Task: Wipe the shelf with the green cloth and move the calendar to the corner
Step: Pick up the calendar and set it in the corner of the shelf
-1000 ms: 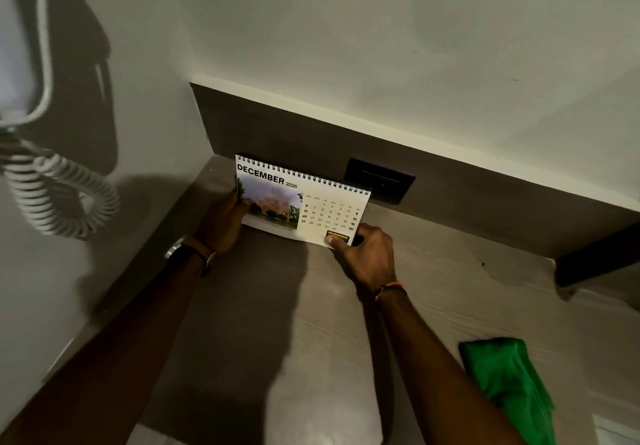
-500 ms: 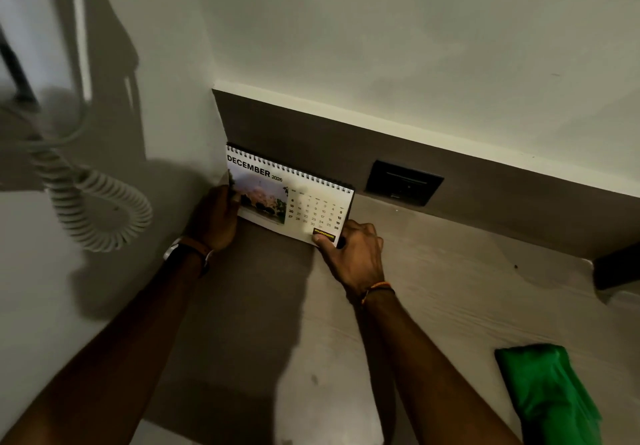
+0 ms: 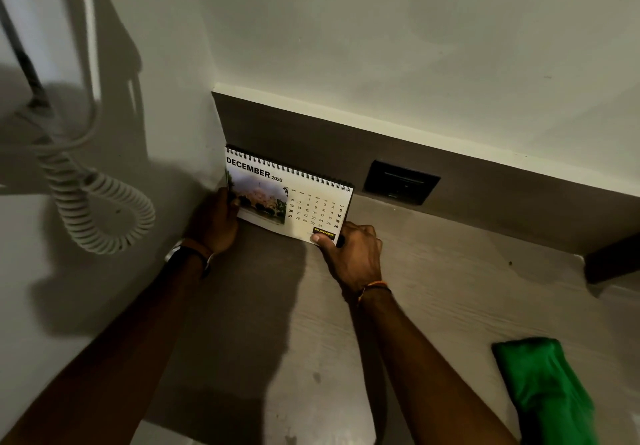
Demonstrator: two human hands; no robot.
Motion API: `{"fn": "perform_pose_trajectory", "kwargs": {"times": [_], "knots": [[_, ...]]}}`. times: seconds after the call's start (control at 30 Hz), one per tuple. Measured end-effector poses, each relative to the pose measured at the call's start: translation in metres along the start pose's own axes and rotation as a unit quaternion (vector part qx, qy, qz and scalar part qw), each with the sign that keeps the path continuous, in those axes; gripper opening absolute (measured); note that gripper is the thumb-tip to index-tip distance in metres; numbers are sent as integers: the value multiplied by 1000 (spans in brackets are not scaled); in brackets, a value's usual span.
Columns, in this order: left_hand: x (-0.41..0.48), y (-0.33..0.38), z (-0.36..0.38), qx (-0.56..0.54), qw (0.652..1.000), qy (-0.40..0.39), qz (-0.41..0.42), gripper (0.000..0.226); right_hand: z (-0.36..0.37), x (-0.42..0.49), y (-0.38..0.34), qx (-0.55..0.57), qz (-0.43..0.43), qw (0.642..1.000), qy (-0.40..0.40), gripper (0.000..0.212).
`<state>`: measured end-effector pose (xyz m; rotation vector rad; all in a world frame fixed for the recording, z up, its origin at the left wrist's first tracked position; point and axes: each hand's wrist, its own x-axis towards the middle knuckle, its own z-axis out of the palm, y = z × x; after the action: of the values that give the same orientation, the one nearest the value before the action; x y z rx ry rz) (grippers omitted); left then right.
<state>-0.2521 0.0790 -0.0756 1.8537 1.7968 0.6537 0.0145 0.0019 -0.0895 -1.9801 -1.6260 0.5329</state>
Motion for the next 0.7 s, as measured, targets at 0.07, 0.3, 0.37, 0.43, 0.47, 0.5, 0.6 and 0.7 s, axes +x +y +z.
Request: {"fn": "perform_pose_trajectory", "kwargs": {"times": [0.07, 0.3, 0.37, 0.43, 0.47, 0.5, 0.6, 0.7], "knots": [[0, 1, 1, 6, 1000, 1, -7, 40, 0, 0, -1, -2, 4, 1000, -3, 49], [1, 2, 8, 13, 1000, 21, -19, 36, -1, -2, -1, -8, 6, 1000, 2, 49], [-1, 6, 8, 8, 999, 34, -29, 36, -2, -4, -3, -14, 6, 1000, -5, 49], [-7, 11, 9, -6, 997, 56, -53, 34, -5, -5, -3, -9, 3, 1000, -24, 51], [-12, 15, 10, -9, 995, 74, -65, 37, -9, -6, -3, 6, -1, 999, -39, 52], [-20, 20, 13, -9, 992, 103, -70, 42, -15, -8, -1, 33, -5, 998, -52, 52], [-60, 49, 33, -22, 975, 219, -27, 52, -38, -20, 5, 82, -18, 995, -54, 55], [-107, 92, 69, -3, 978, 178, 110, 36, -70, -46, 25, 49, 17, 999, -14, 62]]}}
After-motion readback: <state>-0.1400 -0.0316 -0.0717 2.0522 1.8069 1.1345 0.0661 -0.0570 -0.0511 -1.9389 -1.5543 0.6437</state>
